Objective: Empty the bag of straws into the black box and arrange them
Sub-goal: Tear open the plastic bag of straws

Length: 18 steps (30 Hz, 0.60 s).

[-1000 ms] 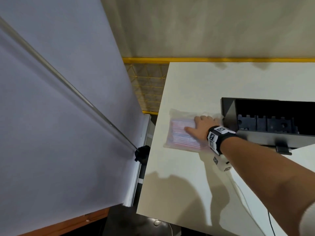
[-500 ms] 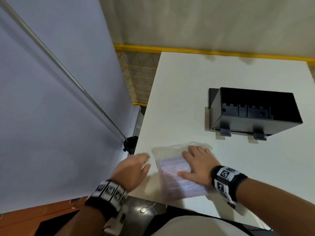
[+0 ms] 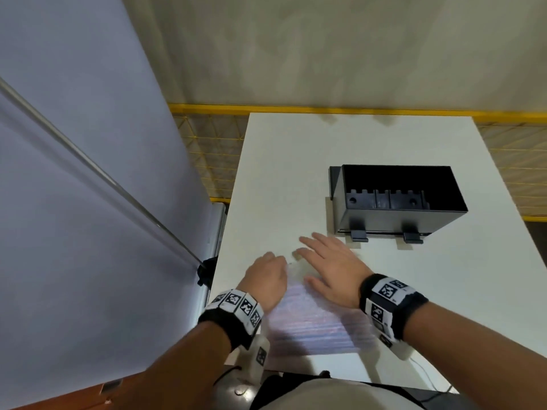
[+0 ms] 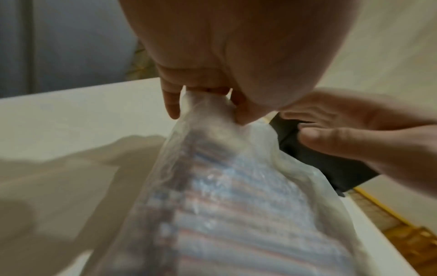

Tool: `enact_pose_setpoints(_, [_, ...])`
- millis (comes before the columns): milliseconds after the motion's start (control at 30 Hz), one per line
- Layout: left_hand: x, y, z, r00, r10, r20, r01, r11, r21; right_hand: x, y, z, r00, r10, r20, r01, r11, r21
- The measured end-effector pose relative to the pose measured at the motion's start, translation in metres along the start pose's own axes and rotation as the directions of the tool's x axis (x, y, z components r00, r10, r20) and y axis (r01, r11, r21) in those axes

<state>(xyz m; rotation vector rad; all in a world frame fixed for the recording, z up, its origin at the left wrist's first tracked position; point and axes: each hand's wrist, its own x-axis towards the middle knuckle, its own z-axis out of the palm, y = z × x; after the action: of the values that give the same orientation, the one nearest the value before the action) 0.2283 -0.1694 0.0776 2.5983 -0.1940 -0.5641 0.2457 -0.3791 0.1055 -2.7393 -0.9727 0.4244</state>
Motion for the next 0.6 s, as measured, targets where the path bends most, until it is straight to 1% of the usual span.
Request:
enact_pose_setpoints(33, [-0.004, 0.006, -0.009, 0.995, 0.089, -0.034, -0.090, 0.995, -0.039, 0.003, -0.004, -0.004, 0.999, -0.035, -0.005, 0.035, 0.999, 0.023])
enact_pose_setpoints(100, [-0.014, 0.015, -0.027, 0.971, 0.226, -0.081, -0.229, 0.973, -0.038, 0.006, -0.013, -0.018, 0.998, -0.056, 0.006, 0.055, 0.995, 0.083])
enact_pose_setpoints(167, [-0.024, 0.019, -0.040, 0.949, 0.288, -0.126, -0.281, 0.957, 0.073, 0.004, -0.018, -0.029, 0.998, -0.054, 0.043, 0.049, 0.991, 0.124])
enact_pose_setpoints(267, [-0.032, 0.023, -0.045, 0.909, 0.362, -0.209, -0.282, 0.900, 0.334, -0.002, -0.022, -0.036, 0.996, -0.084, 0.034, 0.081, 0.993, 0.091])
enact_pose_setpoints(333, [-0.035, 0.025, -0.042, 0.866, 0.438, -0.240, -0.316, 0.853, 0.416, -0.003, -0.026, -0.035, 0.995, -0.093, 0.046, 0.089, 0.993, 0.078])
enact_pose_setpoints(367, [-0.034, 0.024, -0.040, 0.852, 0.461, -0.246, -0.326, 0.837, 0.440, -0.004, -0.028, -0.036, 0.994, -0.095, 0.055, 0.091, 0.993, 0.069])
enact_pose_setpoints(433, [-0.033, 0.016, -0.044, 0.849, 0.470, -0.242, -0.318, 0.820, 0.475, -0.006, -0.026, -0.039, 0.993, -0.084, 0.080, 0.081, 0.996, 0.036])
enact_pose_setpoints(500, [-0.035, 0.004, -0.049, 0.854, 0.467, -0.230, -0.303, 0.805, 0.510, -0.010, -0.020, -0.047, 0.989, -0.036, 0.143, 0.037, 0.999, -0.008])
enact_pose_setpoints(567, [-0.041, -0.001, -0.054, 0.862, 0.445, -0.242, -0.275, 0.813, 0.514, -0.016, -0.013, -0.054, 0.984, 0.008, 0.179, 0.004, 0.998, -0.067])
enact_pose_setpoints(600, [-0.044, 0.003, -0.054, 0.858, 0.447, -0.254, -0.274, 0.816, 0.508, -0.018, -0.012, -0.056, 0.985, 0.009, 0.174, 0.009, 0.995, -0.099])
